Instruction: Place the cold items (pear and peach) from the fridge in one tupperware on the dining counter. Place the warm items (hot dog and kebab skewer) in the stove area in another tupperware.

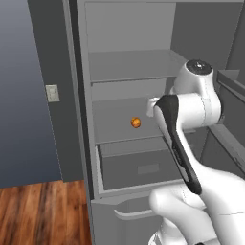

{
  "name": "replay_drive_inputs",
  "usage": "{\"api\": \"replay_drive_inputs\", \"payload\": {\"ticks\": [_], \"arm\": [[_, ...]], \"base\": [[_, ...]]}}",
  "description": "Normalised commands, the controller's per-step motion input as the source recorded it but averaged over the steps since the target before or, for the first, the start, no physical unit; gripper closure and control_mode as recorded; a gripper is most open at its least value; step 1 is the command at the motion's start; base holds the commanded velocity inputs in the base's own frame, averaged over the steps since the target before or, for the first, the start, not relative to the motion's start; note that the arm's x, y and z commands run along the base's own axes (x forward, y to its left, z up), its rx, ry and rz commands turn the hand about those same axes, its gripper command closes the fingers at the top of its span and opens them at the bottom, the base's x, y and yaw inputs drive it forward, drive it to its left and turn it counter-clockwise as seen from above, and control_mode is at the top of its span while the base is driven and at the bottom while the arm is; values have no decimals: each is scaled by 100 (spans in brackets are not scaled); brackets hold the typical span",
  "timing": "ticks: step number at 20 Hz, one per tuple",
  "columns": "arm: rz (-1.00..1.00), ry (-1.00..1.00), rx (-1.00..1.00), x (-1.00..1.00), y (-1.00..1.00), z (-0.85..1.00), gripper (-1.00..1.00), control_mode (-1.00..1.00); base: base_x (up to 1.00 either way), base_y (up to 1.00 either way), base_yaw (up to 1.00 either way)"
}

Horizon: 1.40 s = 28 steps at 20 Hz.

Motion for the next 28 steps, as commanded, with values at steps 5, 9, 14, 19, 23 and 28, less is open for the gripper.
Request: {"api": "replay_drive_inputs", "payload": {"ticks": [5, 9, 14, 19, 23, 28], "arm": [[0, 0, 7, -3, 1, -38, 100, -100], [0, 10, -10, 0, 0, -24, 100, -100], [0, 9, -5, 0, 0, -15, 100, -100], [0, 2, 0, 0, 0, -7, 100, -100], [0, 1, 0, -4, 0, -7, 100, 100], [0, 0, 0, 0, 0, 0, 100, 100]], "base": [[0, 0, 0], [0, 0, 0], [0, 0, 0], [0, 0, 0], [-5, 3, 0], [-36, 50, 8]]}}
